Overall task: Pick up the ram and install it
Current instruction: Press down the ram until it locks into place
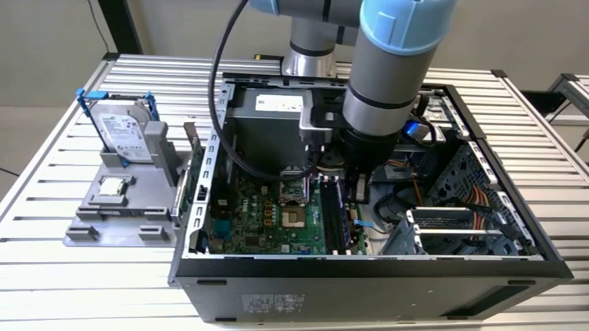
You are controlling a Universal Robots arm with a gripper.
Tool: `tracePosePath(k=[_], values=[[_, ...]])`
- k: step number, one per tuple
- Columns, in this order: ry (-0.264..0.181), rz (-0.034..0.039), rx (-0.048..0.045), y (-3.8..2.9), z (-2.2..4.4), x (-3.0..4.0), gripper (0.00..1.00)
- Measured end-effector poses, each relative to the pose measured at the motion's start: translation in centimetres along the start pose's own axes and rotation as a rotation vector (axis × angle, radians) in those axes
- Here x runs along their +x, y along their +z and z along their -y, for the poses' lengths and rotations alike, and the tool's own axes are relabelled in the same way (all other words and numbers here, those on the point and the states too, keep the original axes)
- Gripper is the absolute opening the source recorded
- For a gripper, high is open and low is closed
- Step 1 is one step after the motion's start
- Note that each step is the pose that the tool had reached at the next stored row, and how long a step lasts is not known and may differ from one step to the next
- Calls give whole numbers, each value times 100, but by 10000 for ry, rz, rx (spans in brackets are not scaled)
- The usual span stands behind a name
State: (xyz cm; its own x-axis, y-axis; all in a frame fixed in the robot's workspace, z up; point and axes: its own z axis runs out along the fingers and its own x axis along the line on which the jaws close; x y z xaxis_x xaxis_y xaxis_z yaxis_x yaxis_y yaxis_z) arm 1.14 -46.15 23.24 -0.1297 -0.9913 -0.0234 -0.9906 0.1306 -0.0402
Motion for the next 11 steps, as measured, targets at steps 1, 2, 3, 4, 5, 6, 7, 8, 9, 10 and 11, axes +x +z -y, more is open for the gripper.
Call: tracePosePath(k=[1, 2, 3, 4, 5, 6, 7, 8, 9, 10, 11], values=[[-71, 3, -4, 4, -1, 0, 0], [-136, 5, -10, 9, -1, 0, 0], [-202, 9, -19, 16, -2, 0, 0], [-263, 9, -30, 24, -2, 0, 0], [-320, 10, -39, 32, -2, 1, 0], [-381, 12, -47, 43, -3, 1, 0], [-433, 14, -51, 51, -3, 1, 0], [-442, 12, -52, 50, -3, 1, 0], [-445, 11, -53, 50, -3, 1, 0], [-447, 12, -53, 50, -3, 1, 0], [-449, 12, -53, 50, -3, 1, 0]])
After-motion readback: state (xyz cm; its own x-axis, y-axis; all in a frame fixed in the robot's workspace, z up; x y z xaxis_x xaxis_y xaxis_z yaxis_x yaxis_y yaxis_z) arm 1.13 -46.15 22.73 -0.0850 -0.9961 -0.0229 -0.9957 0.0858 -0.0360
